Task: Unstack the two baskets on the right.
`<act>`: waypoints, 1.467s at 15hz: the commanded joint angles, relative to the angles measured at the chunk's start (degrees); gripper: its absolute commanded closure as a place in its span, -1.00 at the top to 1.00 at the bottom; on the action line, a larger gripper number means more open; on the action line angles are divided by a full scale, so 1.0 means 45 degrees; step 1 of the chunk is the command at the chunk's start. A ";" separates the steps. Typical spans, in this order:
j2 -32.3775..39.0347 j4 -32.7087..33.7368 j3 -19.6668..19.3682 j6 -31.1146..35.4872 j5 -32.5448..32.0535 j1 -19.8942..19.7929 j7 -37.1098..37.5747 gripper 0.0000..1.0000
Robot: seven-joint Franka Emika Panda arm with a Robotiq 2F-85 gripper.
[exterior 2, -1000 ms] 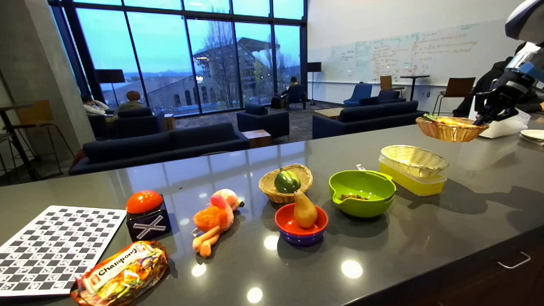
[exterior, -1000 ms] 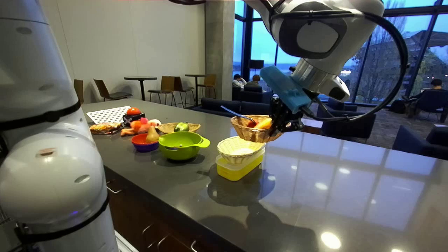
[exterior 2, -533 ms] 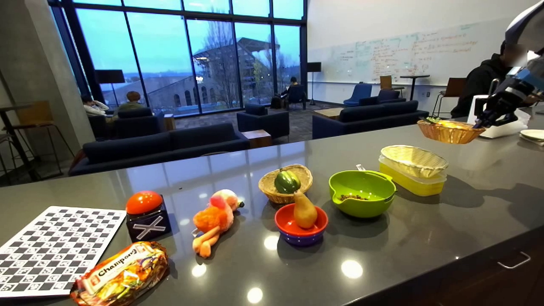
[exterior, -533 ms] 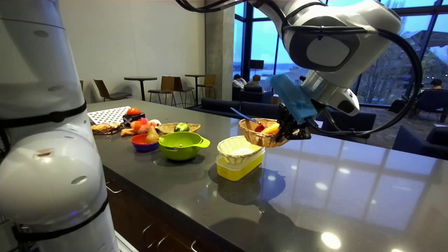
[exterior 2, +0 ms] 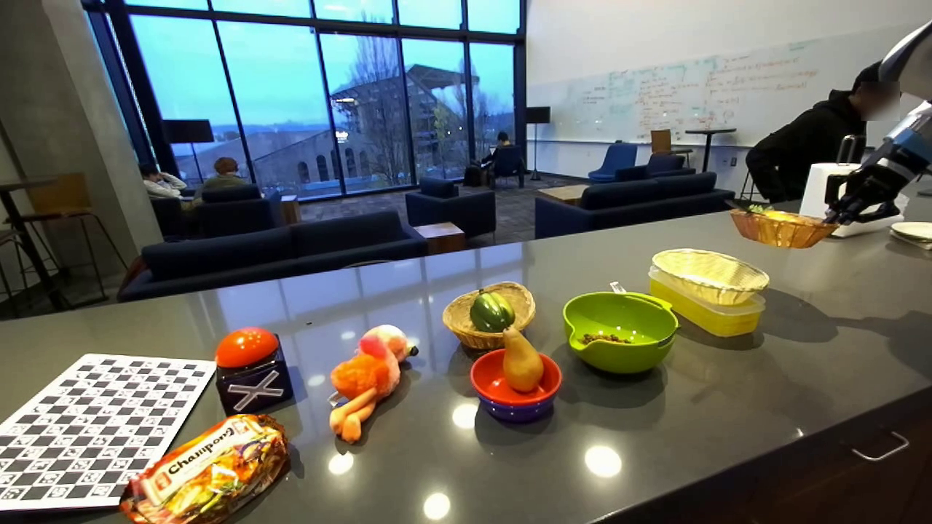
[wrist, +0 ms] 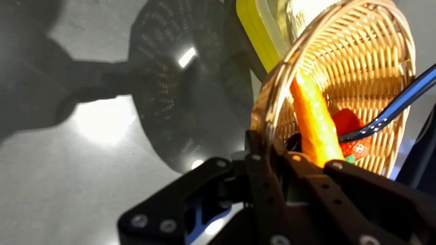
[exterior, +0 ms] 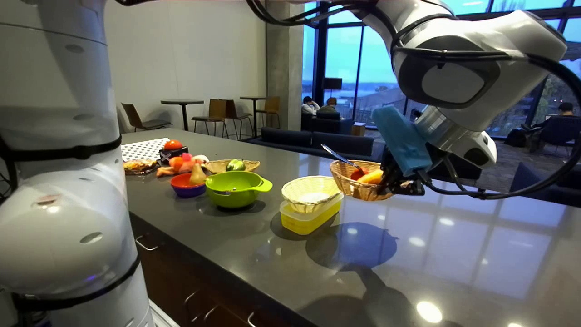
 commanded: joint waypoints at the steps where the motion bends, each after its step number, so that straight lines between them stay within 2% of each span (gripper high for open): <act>1: 0.0597 0.0601 0.0069 0.0329 0.0519 -0.0339 0.0604 -0.96; 12: 0.2326 0.1465 0.0585 0.1763 0.3053 -0.0477 0.1477 -0.96; 22: 0.3505 0.2111 0.0771 0.3717 0.2736 -0.0414 0.3372 -0.96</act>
